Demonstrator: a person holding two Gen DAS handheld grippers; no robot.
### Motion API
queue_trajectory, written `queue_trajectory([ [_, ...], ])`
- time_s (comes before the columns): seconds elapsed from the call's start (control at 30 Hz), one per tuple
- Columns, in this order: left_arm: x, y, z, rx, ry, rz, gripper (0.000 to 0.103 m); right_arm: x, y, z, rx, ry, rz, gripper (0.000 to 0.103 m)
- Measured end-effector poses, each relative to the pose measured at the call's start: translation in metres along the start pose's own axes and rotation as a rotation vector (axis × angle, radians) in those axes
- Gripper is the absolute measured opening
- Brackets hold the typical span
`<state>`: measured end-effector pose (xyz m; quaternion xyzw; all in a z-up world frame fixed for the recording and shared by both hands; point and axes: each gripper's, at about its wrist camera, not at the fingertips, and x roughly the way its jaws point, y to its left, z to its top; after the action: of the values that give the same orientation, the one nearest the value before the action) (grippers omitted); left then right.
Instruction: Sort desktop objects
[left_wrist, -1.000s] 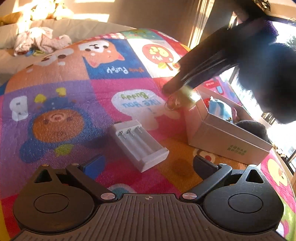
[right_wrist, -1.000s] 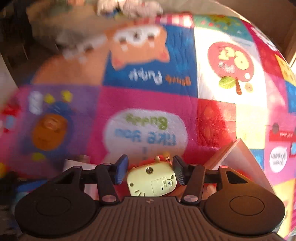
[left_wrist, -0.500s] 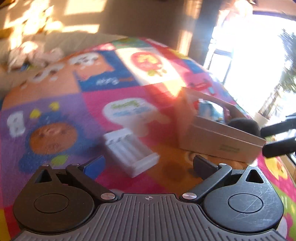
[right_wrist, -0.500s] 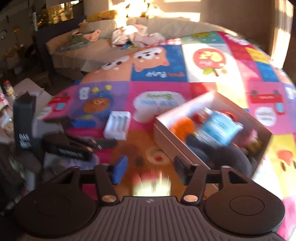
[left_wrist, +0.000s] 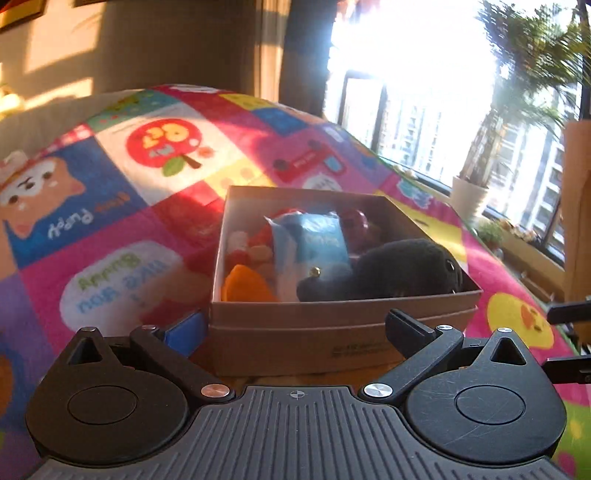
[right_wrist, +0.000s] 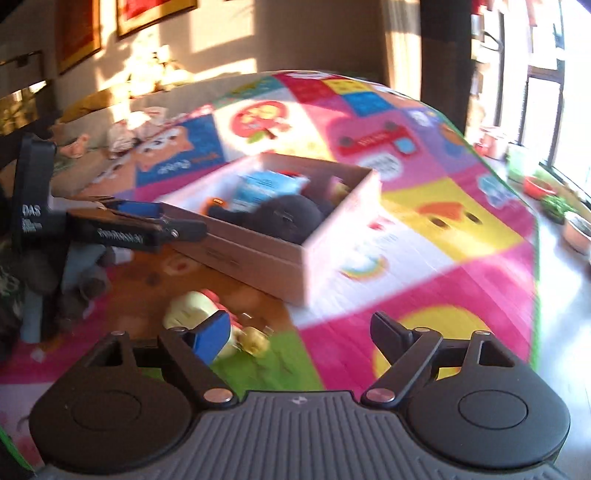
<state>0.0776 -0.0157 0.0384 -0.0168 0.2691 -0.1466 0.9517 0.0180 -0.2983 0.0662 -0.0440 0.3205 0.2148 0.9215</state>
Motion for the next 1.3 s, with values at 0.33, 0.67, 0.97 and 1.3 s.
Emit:
queue_trajectory([
  [0.33,-0.048,-0.024,-0.031,0.185,0.005,-0.065,0.103,0.055,-0.048,0.025,0.313,-0.033,0.079,0.094],
  [0.67,-0.053,0.076,-0.024,0.039,0.056,0.245,0.103,0.114,-0.015,0.065,0.226,-0.010,0.102,0.098],
  [0.97,-0.023,0.104,-0.024,-0.061,0.112,0.244,0.103,0.066,0.018,0.047,-0.047,-0.072,0.098,0.089],
  [1.3,-0.042,0.036,-0.043,-0.046,0.133,0.007,0.103,0.018,-0.003,-0.018,-0.059,0.023,-0.021,0.076],
])
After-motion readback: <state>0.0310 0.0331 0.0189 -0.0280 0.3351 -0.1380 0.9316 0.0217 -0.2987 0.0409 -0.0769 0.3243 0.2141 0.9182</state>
